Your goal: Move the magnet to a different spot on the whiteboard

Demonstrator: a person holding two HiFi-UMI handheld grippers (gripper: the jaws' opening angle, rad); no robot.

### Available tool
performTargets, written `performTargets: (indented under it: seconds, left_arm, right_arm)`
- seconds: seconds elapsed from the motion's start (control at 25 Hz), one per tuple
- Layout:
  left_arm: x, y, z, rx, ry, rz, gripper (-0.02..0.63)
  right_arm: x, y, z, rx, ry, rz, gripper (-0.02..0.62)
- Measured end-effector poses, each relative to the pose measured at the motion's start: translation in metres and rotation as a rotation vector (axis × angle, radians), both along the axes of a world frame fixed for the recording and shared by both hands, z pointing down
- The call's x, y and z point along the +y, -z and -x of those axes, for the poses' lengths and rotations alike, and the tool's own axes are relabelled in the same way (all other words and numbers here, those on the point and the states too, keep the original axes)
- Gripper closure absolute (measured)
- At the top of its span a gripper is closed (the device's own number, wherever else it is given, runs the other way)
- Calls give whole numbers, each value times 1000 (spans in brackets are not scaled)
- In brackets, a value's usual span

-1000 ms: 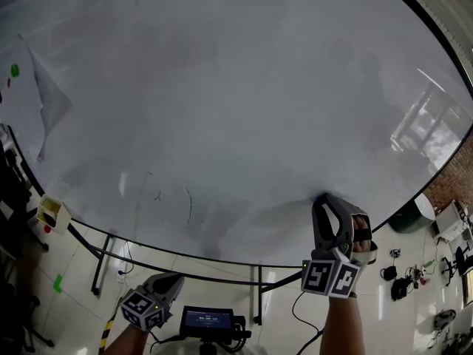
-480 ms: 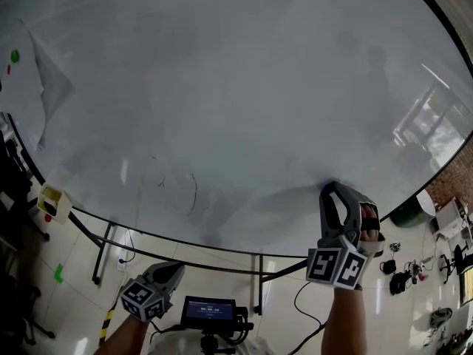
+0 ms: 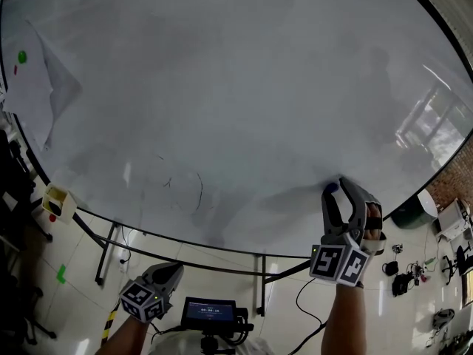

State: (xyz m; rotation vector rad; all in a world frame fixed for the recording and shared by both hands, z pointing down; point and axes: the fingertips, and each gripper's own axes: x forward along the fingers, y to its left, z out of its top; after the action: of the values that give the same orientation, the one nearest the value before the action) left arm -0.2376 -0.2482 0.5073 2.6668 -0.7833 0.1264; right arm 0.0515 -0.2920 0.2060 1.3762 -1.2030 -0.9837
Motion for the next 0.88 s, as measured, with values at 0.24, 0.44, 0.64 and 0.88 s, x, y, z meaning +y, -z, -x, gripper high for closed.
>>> performTargets:
  seconds: [0.24,0.44,0.64,0.88]
  left_arm:
    - [7,3,11,-9,14,-7,575]
    - [10,10,17,6,18,-45,575]
    - [24,19,32,2,8,-63,575]
    - [57,20,51,-6,-15,-51,575]
  right_arm:
    - [7,-3,8,-29,26,6,336]
    - [20,-15,18,-116,67,22,336]
    - [46,-29,37,-215,108,30,372]
    - [85,-46,57,-354,97,40,464]
